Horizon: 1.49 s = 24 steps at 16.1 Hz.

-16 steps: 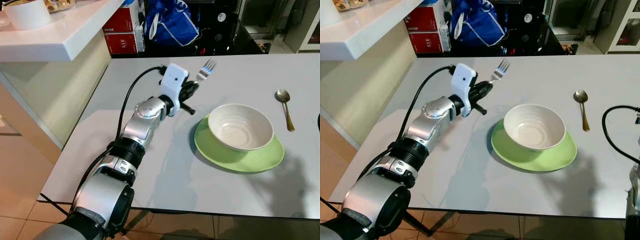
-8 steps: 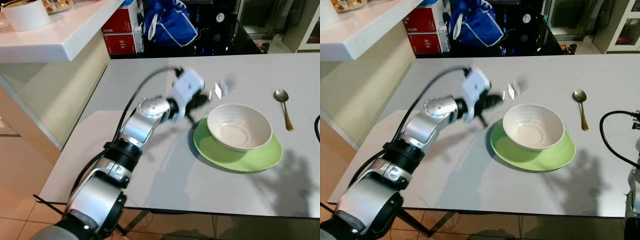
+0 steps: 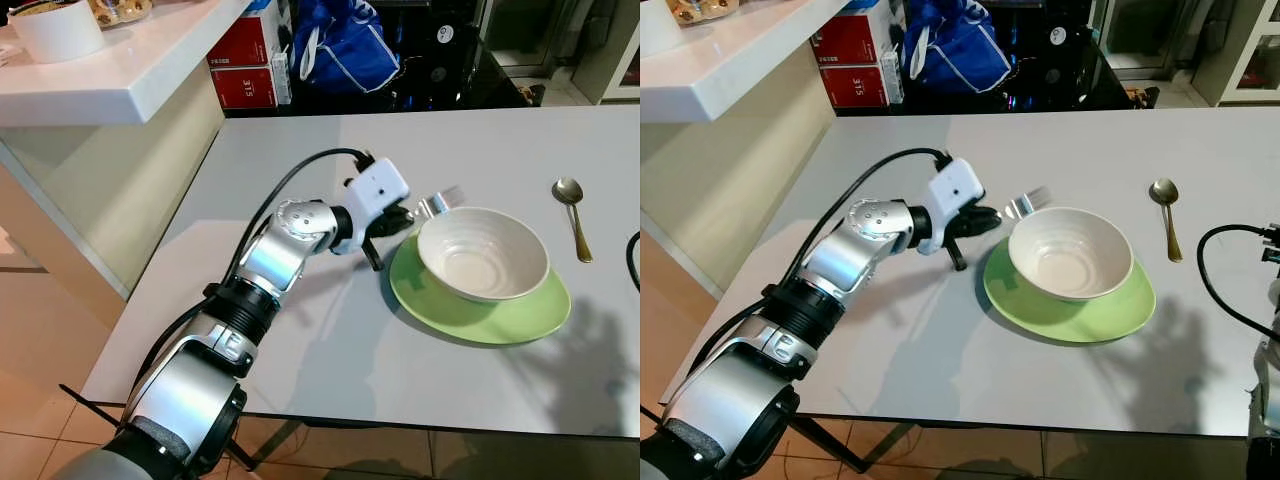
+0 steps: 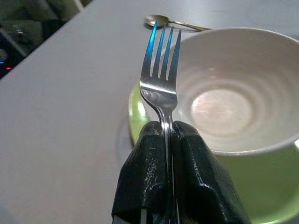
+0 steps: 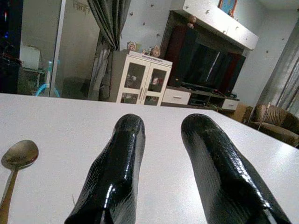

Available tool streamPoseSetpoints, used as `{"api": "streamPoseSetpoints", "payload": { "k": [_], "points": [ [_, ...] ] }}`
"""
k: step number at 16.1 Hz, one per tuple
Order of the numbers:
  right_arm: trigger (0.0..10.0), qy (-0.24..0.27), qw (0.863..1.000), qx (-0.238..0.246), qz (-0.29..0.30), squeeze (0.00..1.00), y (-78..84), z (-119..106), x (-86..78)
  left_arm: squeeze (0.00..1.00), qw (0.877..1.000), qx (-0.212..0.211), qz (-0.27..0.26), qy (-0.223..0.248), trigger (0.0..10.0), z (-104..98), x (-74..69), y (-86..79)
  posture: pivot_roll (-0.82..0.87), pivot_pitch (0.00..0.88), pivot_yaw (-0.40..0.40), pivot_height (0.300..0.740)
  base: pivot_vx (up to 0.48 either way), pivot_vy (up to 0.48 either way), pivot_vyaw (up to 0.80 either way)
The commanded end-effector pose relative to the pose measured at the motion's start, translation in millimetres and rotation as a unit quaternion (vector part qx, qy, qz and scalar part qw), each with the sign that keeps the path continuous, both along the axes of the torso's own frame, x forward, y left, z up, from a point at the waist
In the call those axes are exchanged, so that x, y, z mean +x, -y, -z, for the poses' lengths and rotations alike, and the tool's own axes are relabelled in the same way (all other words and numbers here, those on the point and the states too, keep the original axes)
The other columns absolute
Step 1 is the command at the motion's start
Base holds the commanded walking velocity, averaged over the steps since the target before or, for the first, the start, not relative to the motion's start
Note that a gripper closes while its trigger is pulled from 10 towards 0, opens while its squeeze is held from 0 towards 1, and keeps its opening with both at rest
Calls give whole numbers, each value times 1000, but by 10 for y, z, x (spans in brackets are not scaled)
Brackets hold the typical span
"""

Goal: Setting the table

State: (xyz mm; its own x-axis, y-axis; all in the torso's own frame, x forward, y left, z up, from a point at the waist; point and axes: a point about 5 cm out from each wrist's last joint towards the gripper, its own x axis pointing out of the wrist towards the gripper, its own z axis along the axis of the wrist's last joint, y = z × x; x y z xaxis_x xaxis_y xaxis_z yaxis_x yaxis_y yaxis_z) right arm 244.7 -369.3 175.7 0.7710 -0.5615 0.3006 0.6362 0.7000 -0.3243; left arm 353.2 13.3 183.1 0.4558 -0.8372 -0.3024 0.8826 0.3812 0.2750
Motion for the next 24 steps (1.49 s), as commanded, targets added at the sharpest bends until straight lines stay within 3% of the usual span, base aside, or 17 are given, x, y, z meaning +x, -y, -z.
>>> {"api": "streamPoseSetpoints", "payload": {
  "k": [1,5,10,18,24],
  "points": [
    [10000,7,1000,-6,-10,0,-55,-33,9,0,1000,12,10,13,10000,-75,13,14,-183,0,114,740,0,0,0],
    [10000,5,1000,-4,-12,0,-87,-6,-9,0,997,56,57,18,10000,6,-61,132,-185,0,121,740,0,0,0],
    [10000,3,1000,-2,-12,0,-102,-1,-31,0,993,89,66,27,10000,68,-40,177,-192,0,124,740,0,0,0],
    [10000,-3,1000,-2,-9,0,-118,10,-105,0,984,136,79,90,10000,-223,112,203,-197,0,131,740,0,0,0],
    [10000,-6,1000,0,-12,0,-167,26,-126,0,969,192,98,122,10000,-240,159,202,-203,0,138,740,0,0,0]
  ]
}}
